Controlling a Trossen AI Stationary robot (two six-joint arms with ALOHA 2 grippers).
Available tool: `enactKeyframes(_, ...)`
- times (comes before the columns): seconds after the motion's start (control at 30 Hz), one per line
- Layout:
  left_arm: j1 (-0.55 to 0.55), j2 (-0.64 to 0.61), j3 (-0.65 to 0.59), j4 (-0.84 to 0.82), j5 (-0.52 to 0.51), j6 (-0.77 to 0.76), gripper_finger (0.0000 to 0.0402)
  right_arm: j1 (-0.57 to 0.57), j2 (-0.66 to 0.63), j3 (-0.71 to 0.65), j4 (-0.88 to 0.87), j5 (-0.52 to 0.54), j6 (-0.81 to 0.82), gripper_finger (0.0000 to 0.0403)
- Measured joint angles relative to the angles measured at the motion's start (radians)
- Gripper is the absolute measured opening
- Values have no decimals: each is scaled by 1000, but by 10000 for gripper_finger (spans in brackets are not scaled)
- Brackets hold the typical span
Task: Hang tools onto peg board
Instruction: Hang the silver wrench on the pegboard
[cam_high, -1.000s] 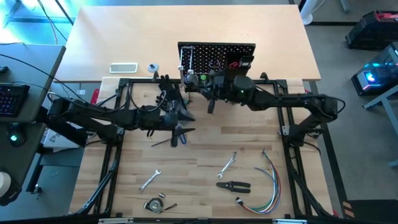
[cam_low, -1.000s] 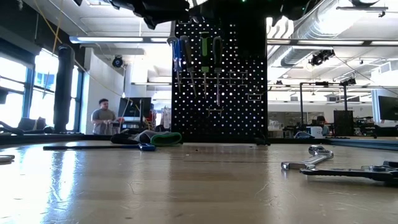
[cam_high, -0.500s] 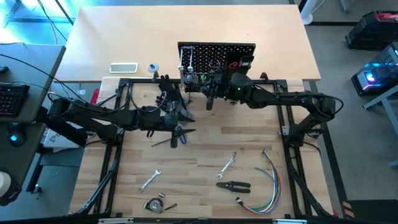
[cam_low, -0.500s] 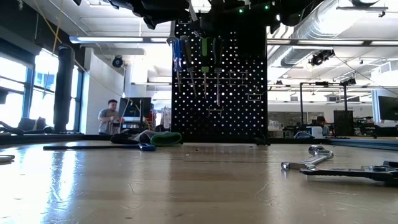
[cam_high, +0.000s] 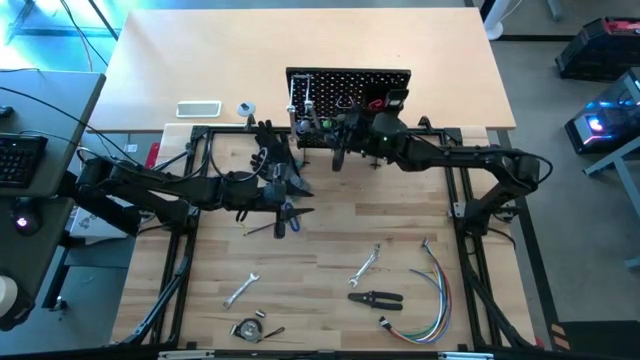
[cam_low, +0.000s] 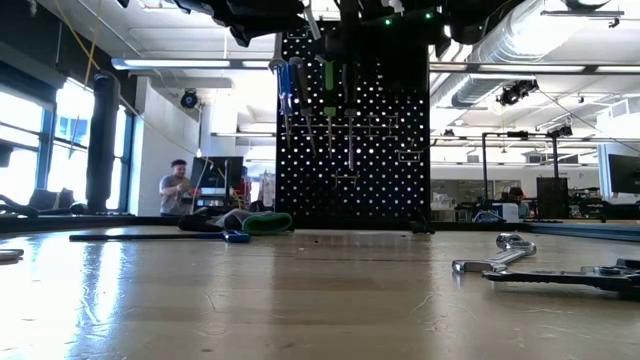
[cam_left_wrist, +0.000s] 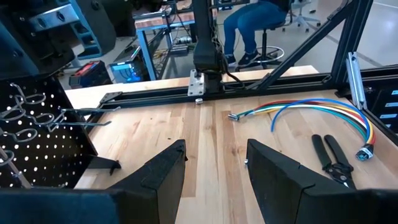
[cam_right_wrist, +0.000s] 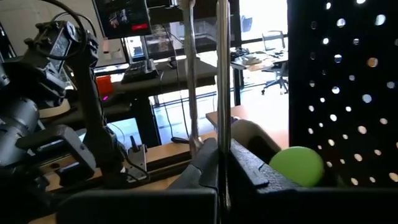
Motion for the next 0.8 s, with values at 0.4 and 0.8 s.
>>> enactKeyframes(0.4, 0, 0, 0, -1, 1, -4, 162, -10, 2, 0, -20, 16, 18, 45)
enactKeyframes(0.8, -25, 0, 0, -83, 1, -25, 162, 8, -3, 0, -114, 15, 16, 116)
